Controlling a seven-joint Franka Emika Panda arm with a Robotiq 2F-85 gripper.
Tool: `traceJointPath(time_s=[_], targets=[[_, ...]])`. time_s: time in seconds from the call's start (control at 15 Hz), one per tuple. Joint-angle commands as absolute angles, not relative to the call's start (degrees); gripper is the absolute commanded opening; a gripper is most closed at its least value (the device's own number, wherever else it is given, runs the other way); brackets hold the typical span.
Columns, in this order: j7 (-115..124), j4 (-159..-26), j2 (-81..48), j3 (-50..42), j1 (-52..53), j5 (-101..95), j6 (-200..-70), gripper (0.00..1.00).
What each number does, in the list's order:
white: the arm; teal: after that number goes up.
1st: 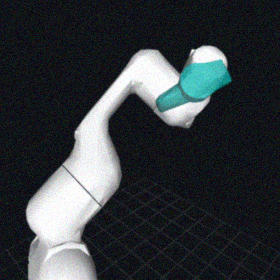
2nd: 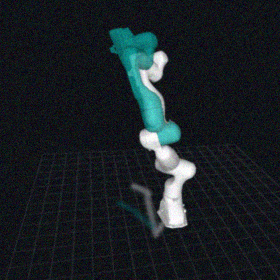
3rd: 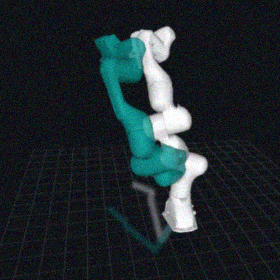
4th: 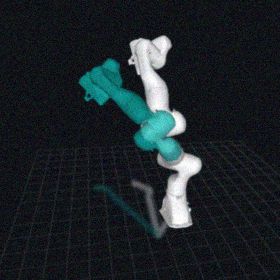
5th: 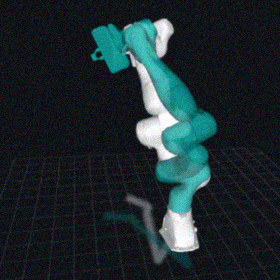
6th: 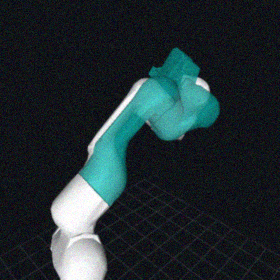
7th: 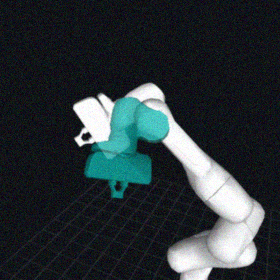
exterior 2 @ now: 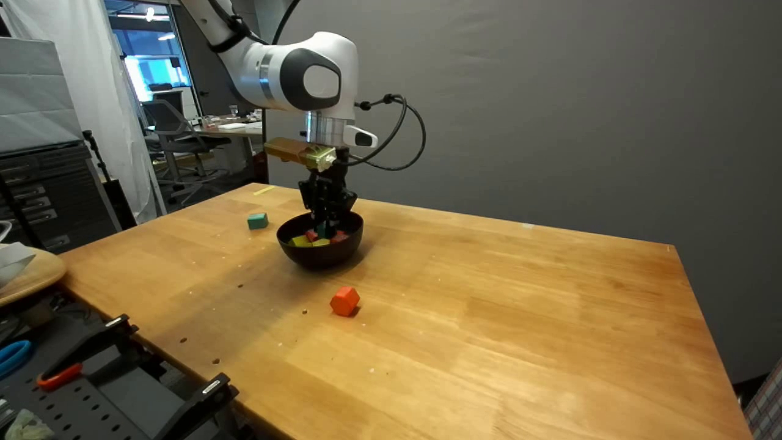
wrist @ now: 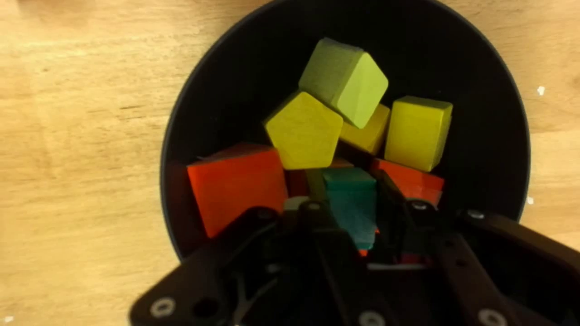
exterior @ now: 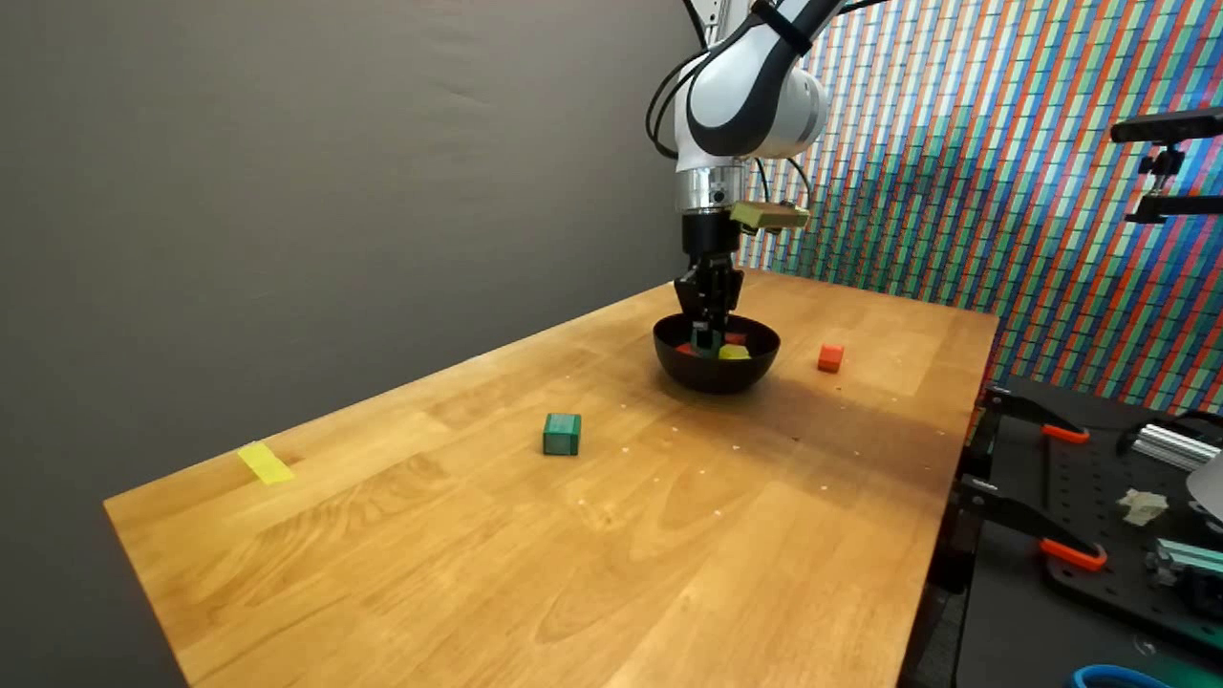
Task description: Remove the blocks from the bowl and put them on the table
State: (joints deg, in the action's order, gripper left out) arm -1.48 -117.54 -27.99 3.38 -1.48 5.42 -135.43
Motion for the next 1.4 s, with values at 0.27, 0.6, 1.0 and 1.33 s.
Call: traceJointPath(time_s=[0.27,0.6,1.0,1.33], targets=[[-4.16,-128.78,-10.32,1.31,-4.93,8.99,-142.68,0.19],[7.28,-130.64,-6.15,-6.79,-5.24,-4.68,-147.50,0.19],[15.38,-123.14,-17.11,-8.18,-3.17,-14.31,-144.47,0.20],[15.94,-115.48,-27.36,-9.01,-0.86,-13.50,-142.55,0.20]])
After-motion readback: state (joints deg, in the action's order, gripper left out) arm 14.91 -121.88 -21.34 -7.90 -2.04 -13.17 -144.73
